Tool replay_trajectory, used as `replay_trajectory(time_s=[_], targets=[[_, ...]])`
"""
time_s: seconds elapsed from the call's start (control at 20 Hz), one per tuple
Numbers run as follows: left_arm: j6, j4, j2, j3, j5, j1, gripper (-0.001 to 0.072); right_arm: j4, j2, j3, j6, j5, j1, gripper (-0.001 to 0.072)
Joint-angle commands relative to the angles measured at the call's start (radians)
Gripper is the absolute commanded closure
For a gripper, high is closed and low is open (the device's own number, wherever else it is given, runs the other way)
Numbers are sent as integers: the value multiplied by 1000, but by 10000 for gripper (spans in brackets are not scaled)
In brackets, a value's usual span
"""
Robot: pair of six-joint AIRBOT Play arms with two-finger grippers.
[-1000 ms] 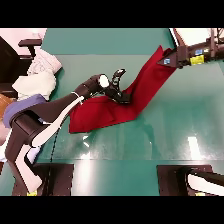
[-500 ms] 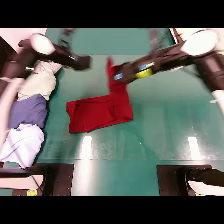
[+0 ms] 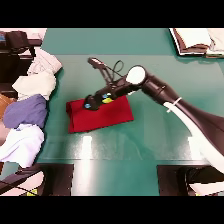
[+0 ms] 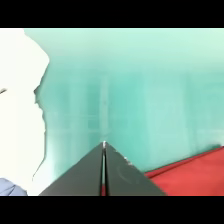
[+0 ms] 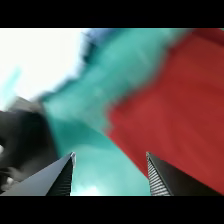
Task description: Fold the shirts.
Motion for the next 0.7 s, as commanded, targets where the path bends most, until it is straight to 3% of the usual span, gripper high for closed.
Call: replay_trajectory(time_s=[0.0, 0.15, 0.2, 0.35, 0.65], targets=[[18, 4, 21, -1, -50, 20, 683, -166, 99, -166, 68, 29, -139, 205], [18, -31, 21, -2, -51, 20, 683, -218, 179, -355, 102, 41, -363, 185], [18, -51, 18, -2, -50, 20, 684, -196, 179, -393, 102, 55, -429, 113], [25, -61, 1, -5, -52, -9, 684, -109, 118, -440, 99, 68, -563, 114], [37, -61, -32, -47, -43, -95, 683, 87, -107, -326, 40, 82, -480, 118]])
